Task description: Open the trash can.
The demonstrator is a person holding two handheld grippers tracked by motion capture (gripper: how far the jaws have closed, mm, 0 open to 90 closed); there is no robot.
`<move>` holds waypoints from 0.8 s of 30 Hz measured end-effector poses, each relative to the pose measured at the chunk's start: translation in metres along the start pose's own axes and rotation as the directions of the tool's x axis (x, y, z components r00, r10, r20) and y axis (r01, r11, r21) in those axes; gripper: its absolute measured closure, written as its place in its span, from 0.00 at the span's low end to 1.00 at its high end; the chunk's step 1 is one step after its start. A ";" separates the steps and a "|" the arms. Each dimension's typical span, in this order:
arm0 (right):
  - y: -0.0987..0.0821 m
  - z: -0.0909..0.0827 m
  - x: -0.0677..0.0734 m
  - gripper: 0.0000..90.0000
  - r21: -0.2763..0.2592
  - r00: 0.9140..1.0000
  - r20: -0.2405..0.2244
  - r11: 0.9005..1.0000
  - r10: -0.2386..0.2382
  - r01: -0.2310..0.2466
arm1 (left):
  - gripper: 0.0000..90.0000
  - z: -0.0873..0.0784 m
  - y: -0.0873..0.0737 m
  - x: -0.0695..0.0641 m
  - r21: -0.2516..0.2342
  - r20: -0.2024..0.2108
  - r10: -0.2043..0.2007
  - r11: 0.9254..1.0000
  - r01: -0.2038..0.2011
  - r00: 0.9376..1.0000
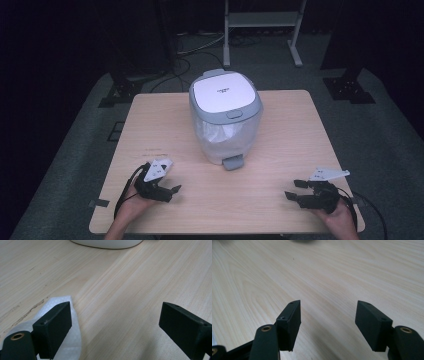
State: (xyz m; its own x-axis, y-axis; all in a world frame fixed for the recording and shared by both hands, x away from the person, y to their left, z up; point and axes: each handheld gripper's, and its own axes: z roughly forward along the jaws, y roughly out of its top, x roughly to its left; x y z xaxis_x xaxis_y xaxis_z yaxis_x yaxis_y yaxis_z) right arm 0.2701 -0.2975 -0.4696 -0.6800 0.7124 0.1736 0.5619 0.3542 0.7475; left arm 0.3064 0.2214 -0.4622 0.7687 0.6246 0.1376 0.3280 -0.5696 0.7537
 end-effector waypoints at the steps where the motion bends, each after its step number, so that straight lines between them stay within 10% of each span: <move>1: 0.000 0.000 0.000 0.40 0.000 1.000 0.000 1.000 0.000 0.000 | 0.11 0.000 0.000 0.000 0.000 0.000 0.000 1.000 0.000 1.000; 24: 0.045 -0.015 0.004 0.40 0.012 0.998 -0.026 0.998 -0.061 0.061 | 0.11 -0.009 -0.004 -0.001 -0.006 -0.024 0.007 1.000 -0.008 1.000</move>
State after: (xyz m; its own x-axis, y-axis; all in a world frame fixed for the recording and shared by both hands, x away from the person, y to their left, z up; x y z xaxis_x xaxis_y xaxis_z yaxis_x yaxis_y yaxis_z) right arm 0.2859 -0.2876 -0.4259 -0.7251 0.6733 0.1447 0.5252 0.4046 0.7487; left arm 0.2998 0.2280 -0.4597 0.7577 0.6330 0.1586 0.3188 -0.5711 0.7564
